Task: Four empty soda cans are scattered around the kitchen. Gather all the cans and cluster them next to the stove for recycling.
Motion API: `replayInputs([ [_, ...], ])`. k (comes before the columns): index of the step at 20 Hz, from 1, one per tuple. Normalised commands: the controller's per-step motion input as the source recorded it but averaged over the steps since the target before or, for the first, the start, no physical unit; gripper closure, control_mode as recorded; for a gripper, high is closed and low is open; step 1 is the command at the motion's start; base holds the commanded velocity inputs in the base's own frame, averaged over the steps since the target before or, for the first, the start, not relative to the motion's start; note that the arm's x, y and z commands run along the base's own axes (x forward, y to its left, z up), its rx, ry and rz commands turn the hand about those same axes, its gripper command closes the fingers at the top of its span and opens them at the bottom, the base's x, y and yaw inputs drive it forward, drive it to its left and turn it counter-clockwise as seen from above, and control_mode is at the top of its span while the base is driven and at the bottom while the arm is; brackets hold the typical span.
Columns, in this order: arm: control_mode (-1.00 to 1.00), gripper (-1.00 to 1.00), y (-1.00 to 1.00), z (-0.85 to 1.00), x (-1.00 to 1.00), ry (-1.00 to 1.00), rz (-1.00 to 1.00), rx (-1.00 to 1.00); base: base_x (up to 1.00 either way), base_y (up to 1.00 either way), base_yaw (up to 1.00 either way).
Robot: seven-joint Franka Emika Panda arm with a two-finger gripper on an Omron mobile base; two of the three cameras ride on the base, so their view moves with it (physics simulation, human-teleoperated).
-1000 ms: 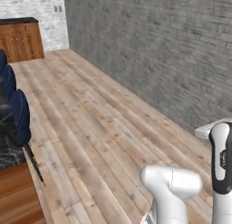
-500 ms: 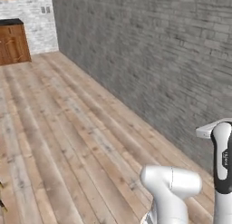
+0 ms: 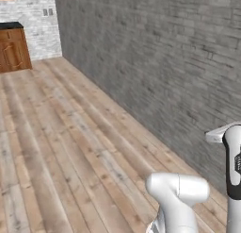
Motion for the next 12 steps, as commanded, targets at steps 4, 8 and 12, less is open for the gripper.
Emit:
replayInputs([
  [4, 1.0, -1.0, 0.0, 0.0, 0.0, 0.0, 0.0, 0.0, 1.0, 0.0, 0.0],
  [8, 1.0, -1.0, 0.0, 0.0, 0.0, 0.0, 0.0, 0.0, 1.0, 0.0, 0.0],
  [12, 1.0, -1.0, 0.0, 0.0, 0.0, 0.0, 0.0, 0.0, 1.0, 0.0, 0.0],
])
